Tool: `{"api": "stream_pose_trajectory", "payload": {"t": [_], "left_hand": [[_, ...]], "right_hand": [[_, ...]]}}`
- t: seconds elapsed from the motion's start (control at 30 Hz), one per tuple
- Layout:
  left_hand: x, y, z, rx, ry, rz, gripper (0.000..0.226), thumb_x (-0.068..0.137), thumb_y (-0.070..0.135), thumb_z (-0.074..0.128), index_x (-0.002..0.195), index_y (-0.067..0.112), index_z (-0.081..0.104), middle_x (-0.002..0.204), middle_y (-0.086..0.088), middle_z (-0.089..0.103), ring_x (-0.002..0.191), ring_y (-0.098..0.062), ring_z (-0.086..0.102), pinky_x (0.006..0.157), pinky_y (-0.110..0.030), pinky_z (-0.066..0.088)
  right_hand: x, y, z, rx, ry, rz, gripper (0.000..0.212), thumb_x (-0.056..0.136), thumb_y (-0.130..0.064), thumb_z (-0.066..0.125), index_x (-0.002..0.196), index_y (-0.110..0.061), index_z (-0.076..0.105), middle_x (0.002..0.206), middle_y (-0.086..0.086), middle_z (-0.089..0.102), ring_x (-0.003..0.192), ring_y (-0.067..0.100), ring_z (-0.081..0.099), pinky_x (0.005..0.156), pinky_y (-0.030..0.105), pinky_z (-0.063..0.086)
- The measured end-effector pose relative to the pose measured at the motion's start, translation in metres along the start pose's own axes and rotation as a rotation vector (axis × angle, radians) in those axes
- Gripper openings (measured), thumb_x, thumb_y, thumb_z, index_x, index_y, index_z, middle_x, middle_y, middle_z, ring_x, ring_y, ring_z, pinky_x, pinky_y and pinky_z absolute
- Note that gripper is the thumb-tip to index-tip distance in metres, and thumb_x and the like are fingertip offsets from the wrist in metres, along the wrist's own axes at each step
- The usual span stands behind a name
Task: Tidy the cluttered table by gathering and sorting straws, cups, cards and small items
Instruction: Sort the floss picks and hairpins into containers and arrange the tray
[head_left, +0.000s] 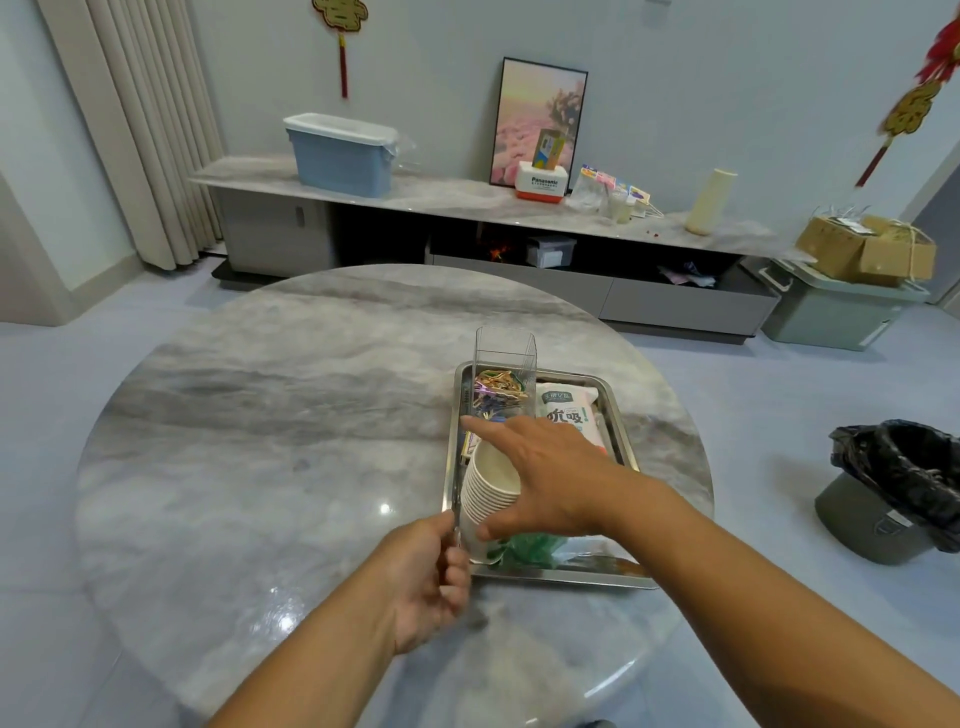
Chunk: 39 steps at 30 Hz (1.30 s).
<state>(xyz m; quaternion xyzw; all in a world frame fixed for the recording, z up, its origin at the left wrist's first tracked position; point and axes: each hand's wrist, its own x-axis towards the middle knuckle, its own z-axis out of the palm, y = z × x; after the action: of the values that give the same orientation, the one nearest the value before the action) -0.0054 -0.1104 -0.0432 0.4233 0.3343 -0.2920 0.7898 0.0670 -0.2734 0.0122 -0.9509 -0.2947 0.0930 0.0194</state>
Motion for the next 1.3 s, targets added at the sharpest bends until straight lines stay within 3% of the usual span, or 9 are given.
{"api": "stream_pose_trajectory", "payload": {"t": [0.13, 0.3, 0.43, 0.57, 0.67, 0.77, 0.87, 1.03, 1.3], "left_hand": [[0.024, 0.004, -0.007, 0.352, 0.177, 0.32, 0.034, 0.103, 0.012, 0.051, 0.069, 0.014, 0.049, 0.05, 0.0, 0.04, 0.041, -0.011, 0.028, 0.038, -0.02, 0.02], [0.046, 0.004, -0.013, 0.642, 0.322, 0.463, 0.019, 0.098, 0.025, 0.061, 0.099, 0.009, 0.05, 0.079, -0.014, 0.062, 0.052, -0.018, 0.045, 0.035, -0.019, 0.031], [0.056, 0.003, -0.011, 0.733, 0.319, 0.508, 0.023, 0.099, 0.027, 0.057, 0.087, 0.013, 0.045, 0.073, -0.014, 0.061, 0.047, -0.021, 0.05, 0.039, -0.019, 0.033], [0.065, 0.0, -0.011, 0.759, 0.305, 0.505, 0.02, 0.103, 0.025, 0.047, 0.09, 0.01, 0.044, 0.073, -0.016, 0.065, 0.045, -0.021, 0.055, 0.044, -0.023, 0.041], [0.07, -0.002, -0.01, 0.723, 0.311, 0.508, 0.022, 0.104, 0.027, 0.044, 0.09, 0.009, 0.043, 0.085, -0.02, 0.065, 0.049, -0.021, 0.056, 0.044, -0.026, 0.045], [0.073, 0.001, -0.015, 0.725, 0.357, 0.528, 0.022, 0.104, 0.024, 0.042, 0.088, 0.008, 0.043, 0.086, -0.017, 0.062, 0.052, -0.02, 0.054, 0.044, -0.026, 0.046], [0.078, 0.007, -0.022, 0.823, 0.437, 0.577, 0.022, 0.101, 0.021, 0.039, 0.081, 0.011, 0.042, 0.073, -0.005, 0.052, 0.059, -0.016, 0.044, 0.051, -0.027, 0.037], [0.08, 0.008, -0.026, 0.778, 0.48, 0.578, 0.019, 0.1, 0.021, 0.04, 0.087, 0.009, 0.048, 0.078, -0.009, 0.06, 0.065, -0.02, 0.05, 0.057, -0.031, 0.04], [0.095, 0.047, -0.046, 0.614, 0.545, 0.618, 0.016, 0.1, 0.017, 0.044, 0.093, 0.004, 0.051, 0.089, -0.024, 0.068, 0.072, -0.028, 0.057, 0.077, -0.052, 0.058]], "right_hand": [[-0.001, 0.001, 0.0, 0.063, 0.0, -0.026, 0.117, 0.069, -0.08, 0.069, 0.159, -0.042, 0.006, 0.157, -0.001, 0.034, 0.143, 0.023, 0.032, 0.118, 0.044, 0.025], [-0.004, 0.0, -0.006, 0.207, -0.029, -0.026, 0.112, 0.071, -0.082, 0.067, 0.157, -0.051, 0.002, 0.164, -0.007, 0.023, 0.15, 0.017, 0.022, 0.121, 0.042, 0.02], [-0.008, 0.001, -0.016, 0.593, 0.02, 0.01, 0.088, 0.078, -0.088, 0.05, 0.152, -0.061, 0.011, 0.165, -0.018, 0.019, 0.15, 0.008, 0.022, 0.12, 0.044, 0.021], [-0.003, 0.021, -0.014, 0.75, 0.261, 0.184, 0.069, 0.096, -0.076, 0.027, 0.155, -0.042, 0.03, 0.161, -0.014, 0.032, 0.138, -0.002, 0.028, 0.111, 0.028, 0.021], [-0.005, 0.046, 0.002, 0.661, 0.398, 0.354, 0.05, 0.107, -0.048, 0.037, 0.148, -0.022, 0.049, 0.149, -0.001, 0.053, 0.135, 0.011, 0.047, 0.106, 0.028, 0.036], [-0.012, 0.069, 0.027, 0.61, 0.305, 0.638, 0.037, 0.105, -0.033, 0.047, 0.136, -0.017, 0.061, 0.128, 0.007, 0.067, 0.107, 0.023, 0.068, 0.095, 0.041, 0.055], [-0.019, 0.087, 0.044, 0.515, 0.065, 0.921, 0.027, 0.099, -0.036, 0.055, 0.105, -0.013, 0.069, 0.101, 0.008, 0.071, 0.086, 0.024, 0.07, 0.08, 0.039, 0.061], [-0.03, 0.092, 0.062, 0.673, -0.14, 0.971, 0.016, 0.097, -0.023, 0.061, 0.088, -0.012, 0.067, 0.076, 0.008, 0.071, 0.052, 0.017, 0.068, 0.042, 0.023, 0.05], [0.017, 0.095, 0.068, 0.676, 0.104, 0.759, 0.018, 0.104, -0.022, 0.049, 0.115, -0.022, 0.064, 0.106, 0.0, 0.072, 0.092, 0.016, 0.068, 0.084, 0.034, 0.059]]}}
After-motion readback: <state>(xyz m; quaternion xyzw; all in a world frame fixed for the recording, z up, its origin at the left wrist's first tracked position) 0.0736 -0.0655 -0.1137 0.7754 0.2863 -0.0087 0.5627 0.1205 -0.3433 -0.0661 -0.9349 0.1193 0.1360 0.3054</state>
